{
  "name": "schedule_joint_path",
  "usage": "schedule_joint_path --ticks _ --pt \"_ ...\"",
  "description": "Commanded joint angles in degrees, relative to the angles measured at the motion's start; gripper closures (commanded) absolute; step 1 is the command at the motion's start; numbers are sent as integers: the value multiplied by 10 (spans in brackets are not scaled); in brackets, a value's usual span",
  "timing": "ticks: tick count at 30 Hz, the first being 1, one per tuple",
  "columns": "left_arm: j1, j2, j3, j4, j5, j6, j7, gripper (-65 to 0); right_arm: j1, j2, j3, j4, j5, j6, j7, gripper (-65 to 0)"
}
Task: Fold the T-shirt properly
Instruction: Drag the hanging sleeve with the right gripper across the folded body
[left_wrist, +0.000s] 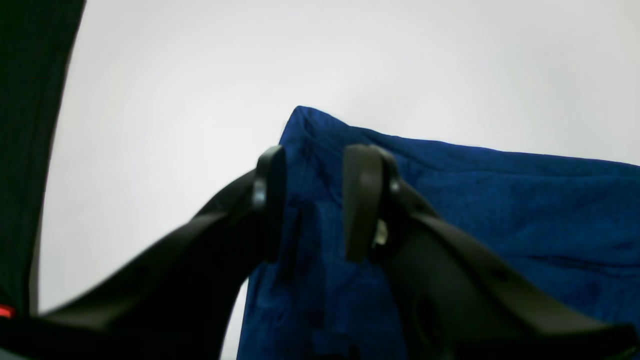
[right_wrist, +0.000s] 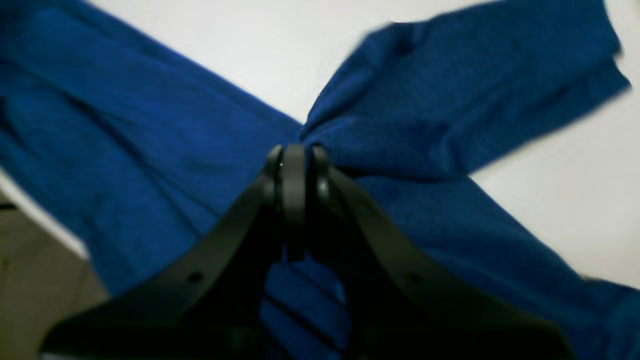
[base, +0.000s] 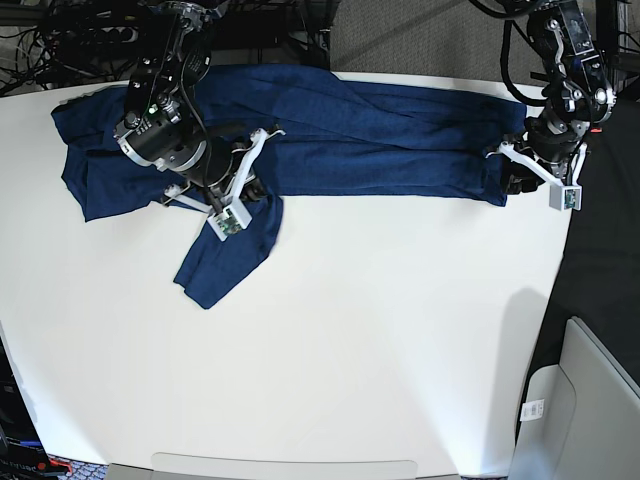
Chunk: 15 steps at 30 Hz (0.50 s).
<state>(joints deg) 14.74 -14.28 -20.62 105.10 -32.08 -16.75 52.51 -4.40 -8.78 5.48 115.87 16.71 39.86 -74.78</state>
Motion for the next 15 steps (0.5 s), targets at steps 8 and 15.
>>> schedule_joint_path --ticks 8,15 --pt "-5 -8 -2 8 -5 -2 -10 -189 -26 -2 -61 10 48 1 5 -4" --pt "-5 8 -2 8 -3 -2 -8 -189 -10 -2 -101 10 47 1 5 -4"
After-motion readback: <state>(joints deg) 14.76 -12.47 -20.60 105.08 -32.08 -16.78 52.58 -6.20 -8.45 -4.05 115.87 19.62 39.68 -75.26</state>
